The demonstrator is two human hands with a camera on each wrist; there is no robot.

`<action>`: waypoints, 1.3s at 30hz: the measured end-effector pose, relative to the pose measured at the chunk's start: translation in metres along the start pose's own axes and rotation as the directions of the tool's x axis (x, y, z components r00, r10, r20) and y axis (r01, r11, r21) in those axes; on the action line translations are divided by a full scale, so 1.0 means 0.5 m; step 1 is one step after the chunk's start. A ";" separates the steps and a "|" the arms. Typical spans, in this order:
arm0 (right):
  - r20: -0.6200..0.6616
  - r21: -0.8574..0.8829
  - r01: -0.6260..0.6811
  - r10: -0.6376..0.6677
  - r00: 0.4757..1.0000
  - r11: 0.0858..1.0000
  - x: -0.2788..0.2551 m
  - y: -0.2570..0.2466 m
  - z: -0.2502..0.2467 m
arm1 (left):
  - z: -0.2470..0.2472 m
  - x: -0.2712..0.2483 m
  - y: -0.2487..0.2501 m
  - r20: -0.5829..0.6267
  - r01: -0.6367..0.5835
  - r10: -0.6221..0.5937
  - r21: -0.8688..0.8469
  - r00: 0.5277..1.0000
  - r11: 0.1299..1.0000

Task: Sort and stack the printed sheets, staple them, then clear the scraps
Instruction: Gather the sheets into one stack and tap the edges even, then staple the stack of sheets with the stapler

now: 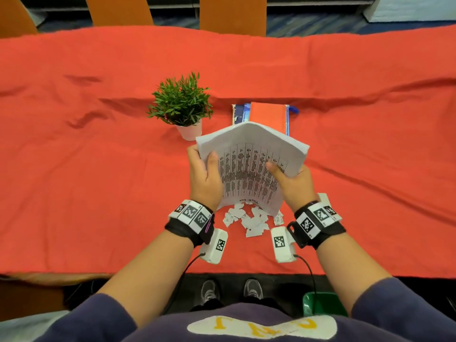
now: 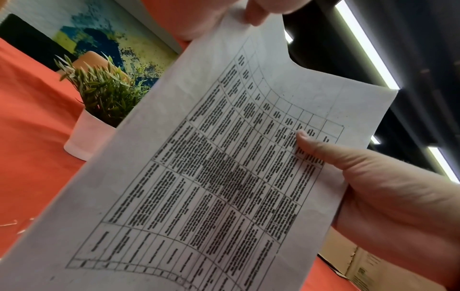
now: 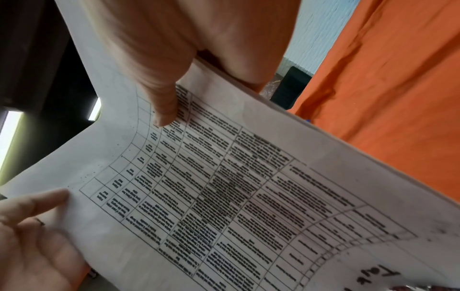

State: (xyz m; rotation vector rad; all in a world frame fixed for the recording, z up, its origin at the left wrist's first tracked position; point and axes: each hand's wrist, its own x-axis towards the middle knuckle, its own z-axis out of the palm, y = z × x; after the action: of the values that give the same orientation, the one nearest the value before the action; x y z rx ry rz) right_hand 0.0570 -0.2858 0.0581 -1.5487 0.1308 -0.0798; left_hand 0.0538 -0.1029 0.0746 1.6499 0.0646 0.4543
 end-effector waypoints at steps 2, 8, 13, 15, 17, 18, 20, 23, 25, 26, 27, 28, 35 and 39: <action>0.015 -0.018 -0.018 0.018 1.000 1.000 0.001 0.004 -0.002 | -0.001 0.000 -0.004 -0.018 0.005 -0.005 -0.016 1.000 1.000; 0.027 -0.028 0.016 -0.015 1.000 0.999 0.005 0.014 -0.003 | 0.005 -0.003 -0.012 -0.050 -0.008 0.007 -0.017 0.999 1.000; 0.040 -0.065 0.021 -0.019 0.999 0.998 0.023 -0.004 -0.004 | 0.008 0.024 -0.014 -0.051 -0.049 0.054 0.091 0.997 0.995; 0.059 -0.087 0.045 -0.040 0.997 0.995 0.038 -0.028 -0.013 | 0.005 0.046 -0.003 -0.038 -0.077 0.082 0.115 0.996 0.990; 0.081 -0.107 0.070 -0.061 0.995 0.992 0.054 -0.064 -0.026 | 0.001 0.073 0.020 -0.013 -0.117 0.119 0.109 0.993 0.987; 0.092 -0.118 0.086 -0.075 0.993 0.989 0.060 -0.085 -0.033 | -0.002 0.087 0.034 0.000 -0.134 0.135 0.100 0.991 0.986; 0.133 -0.140 0.130 -0.111 0.985 0.982 0.069 -0.127 -0.047 | -0.007 0.116 0.062 0.038 -0.138 0.136 0.065 0.990 0.988; 0.209 -0.132 0.089 -0.060 0.976 0.987 0.083 -0.150 -0.071 | -0.007 0.153 0.067 0.103 -0.053 0.049 0.043 0.993 0.998; 0.250 -0.151 -0.040 0.077 0.965 0.988 0.092 -0.117 -0.082 | -0.004 0.162 0.022 0.142 0.129 -0.140 0.078 0.980 0.989; 0.255 -0.179 -0.116 0.160 0.954 0.977 0.097 -0.081 -0.086 | 0.000 0.159 -0.012 0.156 0.233 -0.251 0.125 0.955 0.964; 0.247 -0.203 -0.209 0.256 0.935 0.957 0.099 -0.039 -0.088 | 0.004 0.149 -0.052 0.167 0.318 -0.349 0.186 0.922 0.930; 0.237 -0.217 -0.296 0.345 0.908 0.930 0.096 0.005 -0.090 | 0.008 0.134 -0.096 0.170 0.383 -0.429 0.248 0.887 0.890; 0.176 -0.509 -0.402 0.549 0.817 0.761 0.081 0.206 -0.092 | 0.040 0.050 -0.308 0.112 0.557 -0.675 0.476 0.729 0.681; 0.120 -0.594 -0.309 0.461 0.879 0.743 0.102 0.221 -0.117 | 0.046 0.047 -0.349 0.125 0.555 -0.694 0.508 0.709 0.658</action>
State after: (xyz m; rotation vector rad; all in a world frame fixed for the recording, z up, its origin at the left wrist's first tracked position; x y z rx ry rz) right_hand 0.0960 -0.3480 -0.0553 -2.0734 0.2880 0.5475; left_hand 0.1216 -0.0931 -0.0895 1.9838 0.5351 -0.4070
